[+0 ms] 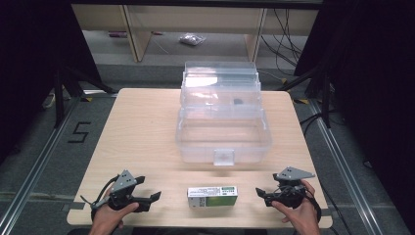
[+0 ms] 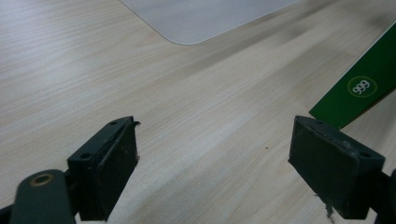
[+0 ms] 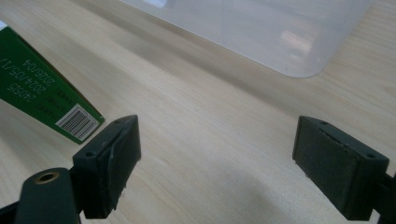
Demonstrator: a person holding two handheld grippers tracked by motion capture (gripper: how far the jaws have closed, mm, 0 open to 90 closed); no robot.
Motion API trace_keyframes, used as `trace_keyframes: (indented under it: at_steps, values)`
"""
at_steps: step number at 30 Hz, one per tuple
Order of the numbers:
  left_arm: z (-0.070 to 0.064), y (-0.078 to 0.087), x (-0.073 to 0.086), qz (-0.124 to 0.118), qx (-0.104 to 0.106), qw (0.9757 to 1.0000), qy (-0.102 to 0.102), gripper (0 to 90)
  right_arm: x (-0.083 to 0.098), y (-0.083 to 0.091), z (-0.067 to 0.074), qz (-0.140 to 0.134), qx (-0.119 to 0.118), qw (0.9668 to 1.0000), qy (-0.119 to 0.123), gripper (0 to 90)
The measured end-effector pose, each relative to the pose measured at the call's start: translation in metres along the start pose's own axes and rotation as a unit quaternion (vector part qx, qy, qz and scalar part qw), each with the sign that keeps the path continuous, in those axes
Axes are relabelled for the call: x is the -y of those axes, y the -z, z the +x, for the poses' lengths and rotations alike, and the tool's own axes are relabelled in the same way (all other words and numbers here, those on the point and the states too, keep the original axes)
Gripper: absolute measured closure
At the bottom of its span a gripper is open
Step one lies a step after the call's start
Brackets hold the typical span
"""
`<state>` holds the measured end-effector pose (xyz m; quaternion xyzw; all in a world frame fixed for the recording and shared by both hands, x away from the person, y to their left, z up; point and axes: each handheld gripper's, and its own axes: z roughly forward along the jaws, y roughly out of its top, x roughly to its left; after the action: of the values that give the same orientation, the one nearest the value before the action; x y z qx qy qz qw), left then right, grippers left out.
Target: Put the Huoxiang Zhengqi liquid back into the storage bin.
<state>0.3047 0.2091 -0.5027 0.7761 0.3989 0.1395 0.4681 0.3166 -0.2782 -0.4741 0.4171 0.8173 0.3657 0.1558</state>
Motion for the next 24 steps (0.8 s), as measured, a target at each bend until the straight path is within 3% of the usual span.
trace_keyframes:
  at_steps: [5,6,7,8,9,10,11,12,14,17,19,24]
  values:
    - [0.0,0.0,0.0,0.008,-0.001,1.0,-0.001,14.8,-0.003,0.003,0.003,0.006,-0.011,0.9999,-0.01,16.1]
    - [0.0,0.0,0.0,0.007,0.0,1.0,-0.003,14.8,-0.008,0.007,0.001,0.008,-0.008,0.9999,0.011,16.2]
    - [0.0,0.0,0.0,0.007,0.0,1.0,-0.003,14.8,-0.008,0.007,0.001,0.008,-0.008,0.9999,0.011,16.2]
    - [0.0,0.0,0.0,0.007,-0.001,1.0,-0.001,14.8,-0.013,0.012,0.006,0.019,-0.013,0.9997,-0.001,16.5]
    - [0.001,0.0,0.0,0.007,-0.001,1.0,-0.001,14.8,-0.015,0.013,0.005,0.015,-0.014,0.9996,0.019,17.1]
    - [0.001,0.0,0.0,0.007,-0.001,1.0,-0.001,14.8,-0.015,0.013,0.005,0.015,-0.014,0.9996,0.019,17.1]
    - [0.001,-0.001,0.0,0.006,-0.001,1.0,0.001,14.8,-0.018,0.014,0.005,0.013,-0.013,0.9991,0.037,17.1]
    - [0.001,0.0,0.0,0.008,-0.002,1.0,0.002,14.8,-0.024,0.018,0.008,0.026,-0.022,0.9984,0.044,17.2]
    - [0.0,-0.001,0.0,0.008,-0.002,1.0,0.002,14.8,-0.026,0.019,0.01,0.028,-0.025,0.9982,0.046,17.3]
    - [0.0,0.0,0.0,0.009,-0.003,1.0,0.002,14.8,-0.036,0.025,0.016,0.035,-0.042,0.996,0.071,17.2]
    - [0.0,-0.001,0.0,0.007,-0.002,1.0,0.002,14.8,-0.041,0.026,0.022,0.032,-0.049,0.9959,0.068,16.9]
    - [0.0,0.0,0.0,0.008,-0.003,1.0,0.002,14.8,-0.055,0.029,0.036,0.04,-0.069,0.992,0.099,16.9]
